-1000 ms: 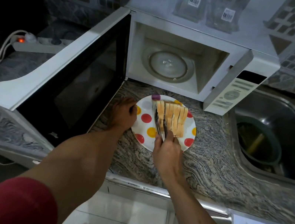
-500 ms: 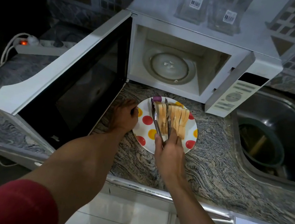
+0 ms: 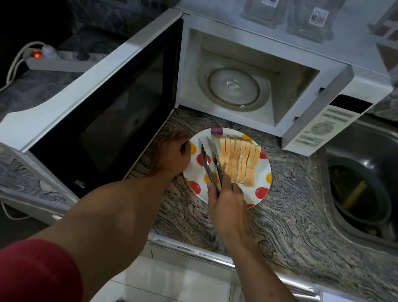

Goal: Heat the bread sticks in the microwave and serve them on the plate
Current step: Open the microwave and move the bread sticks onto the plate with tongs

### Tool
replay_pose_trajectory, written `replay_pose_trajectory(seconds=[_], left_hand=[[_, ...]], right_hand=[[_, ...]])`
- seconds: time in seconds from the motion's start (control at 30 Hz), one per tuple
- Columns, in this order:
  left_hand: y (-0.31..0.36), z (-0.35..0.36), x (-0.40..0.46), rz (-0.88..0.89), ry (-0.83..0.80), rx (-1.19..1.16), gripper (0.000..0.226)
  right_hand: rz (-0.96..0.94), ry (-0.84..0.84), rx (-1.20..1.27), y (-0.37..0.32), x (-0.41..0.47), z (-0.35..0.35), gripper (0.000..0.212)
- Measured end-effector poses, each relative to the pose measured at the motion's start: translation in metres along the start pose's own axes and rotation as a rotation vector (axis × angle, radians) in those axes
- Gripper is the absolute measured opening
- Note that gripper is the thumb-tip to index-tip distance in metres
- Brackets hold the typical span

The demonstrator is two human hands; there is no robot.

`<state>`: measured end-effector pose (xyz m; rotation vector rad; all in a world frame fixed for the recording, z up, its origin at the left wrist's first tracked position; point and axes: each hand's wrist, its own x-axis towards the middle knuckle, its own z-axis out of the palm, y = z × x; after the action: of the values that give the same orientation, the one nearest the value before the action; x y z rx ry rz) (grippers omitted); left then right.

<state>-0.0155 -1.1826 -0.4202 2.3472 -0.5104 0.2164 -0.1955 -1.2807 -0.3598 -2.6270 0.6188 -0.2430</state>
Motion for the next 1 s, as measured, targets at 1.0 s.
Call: replay_pose_trajectory(seconds=[1.0], left_hand=[[0.089, -0.062, 0.022, -0.551, -0.402, -0.989, 0.038]], right_hand=[[0.199, -0.082, 0.626, -0.017, 0.004, -0.063, 0.035]])
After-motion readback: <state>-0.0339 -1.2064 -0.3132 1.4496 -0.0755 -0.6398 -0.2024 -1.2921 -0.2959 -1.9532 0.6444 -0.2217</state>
